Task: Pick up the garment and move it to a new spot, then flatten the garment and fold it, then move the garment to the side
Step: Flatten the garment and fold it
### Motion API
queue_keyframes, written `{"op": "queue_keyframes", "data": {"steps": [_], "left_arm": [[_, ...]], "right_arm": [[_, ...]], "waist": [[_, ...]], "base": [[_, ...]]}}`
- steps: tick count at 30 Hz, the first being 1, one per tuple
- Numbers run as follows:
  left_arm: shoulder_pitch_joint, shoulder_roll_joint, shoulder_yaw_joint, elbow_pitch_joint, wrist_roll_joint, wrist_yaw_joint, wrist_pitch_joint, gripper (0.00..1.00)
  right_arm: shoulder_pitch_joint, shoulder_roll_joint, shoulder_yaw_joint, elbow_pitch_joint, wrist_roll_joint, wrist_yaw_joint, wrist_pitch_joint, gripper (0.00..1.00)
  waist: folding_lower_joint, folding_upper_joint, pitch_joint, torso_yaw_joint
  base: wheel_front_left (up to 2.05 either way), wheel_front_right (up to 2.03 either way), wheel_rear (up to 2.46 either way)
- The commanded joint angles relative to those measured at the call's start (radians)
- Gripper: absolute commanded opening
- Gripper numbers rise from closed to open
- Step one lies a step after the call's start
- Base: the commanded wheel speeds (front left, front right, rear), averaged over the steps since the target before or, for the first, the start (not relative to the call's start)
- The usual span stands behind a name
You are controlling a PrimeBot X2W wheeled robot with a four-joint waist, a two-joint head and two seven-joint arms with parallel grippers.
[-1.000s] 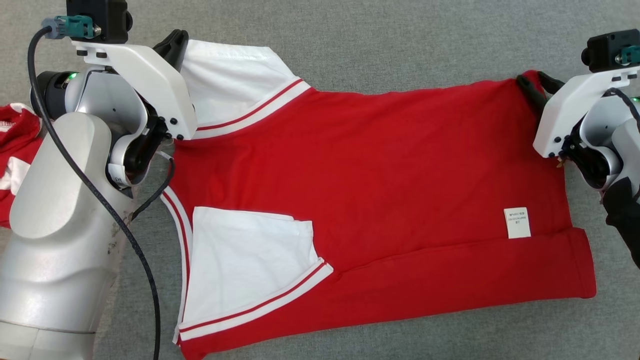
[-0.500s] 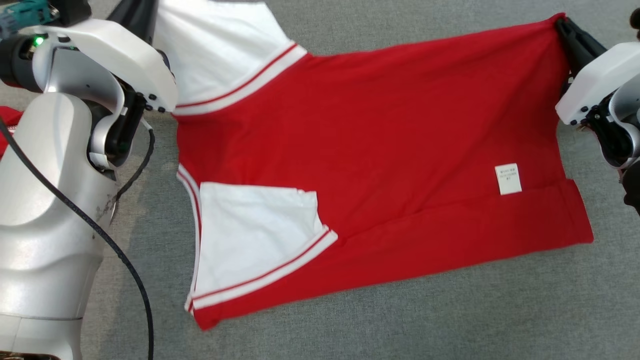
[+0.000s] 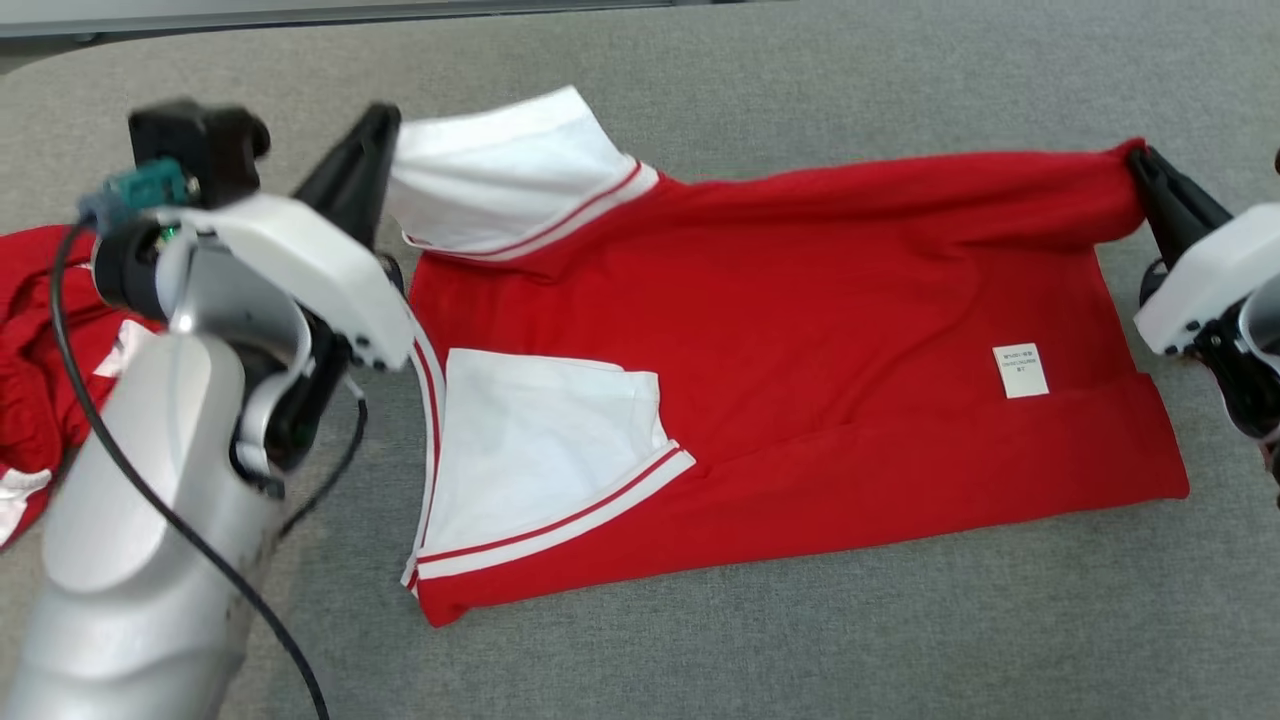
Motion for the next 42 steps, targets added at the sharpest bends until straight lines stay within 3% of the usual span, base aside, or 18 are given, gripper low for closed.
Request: {"op": "queue_keyframes", "data": {"steps": [1, 10, 18, 24, 42], "left_arm": [[0.04, 0.009, 0.004, -0.037, -0.006, 0.011, 0.004, 0.0], [0.339, 0.037, 0.02, -0.349, -0.04, 0.112, 0.037, 0.0], [0.517, 0.031, 0.007, -0.479, -0.058, 0.169, 0.045, 0.0], [0.614, 0.027, 0.015, -0.512, -0.08, 0.198, 0.041, 0.0], [0.69, 0.002, 0.002, -0.461, -0.104, 0.216, 0.022, 0.0]], "right_arm": [[0.029, -0.02, 0.005, -0.019, 0.02, 0.0, -0.014, 0.0], [0.192, -0.146, 0.061, -0.19, 0.087, 0.0, -0.057, 0.0], [0.271, -0.206, 0.08, -0.277, 0.091, 0.0, -0.075, 0.0], [0.322, -0.217, 0.072, -0.301, 0.083, 0.0, -0.079, 0.0], [0.434, -0.176, 0.039, -0.289, 0.096, 0.0, -0.072, 0.0]], "waist": [[0.0, 0.0, -0.01, 0.01], [0.0, 0.0, -0.046, 0.035], [0.0, 0.0, -0.046, 0.032], [0.0, 0.0, -0.039, 0.033], [0.0, 0.0, -0.061, 0.023]], "base": [[0.0, 0.0, 0.0], [0.0, 0.0, 0.0], [0.0, 0.0, 0.0], [0.0, 0.0, 0.0], [0.0, 0.0, 0.0]]}}
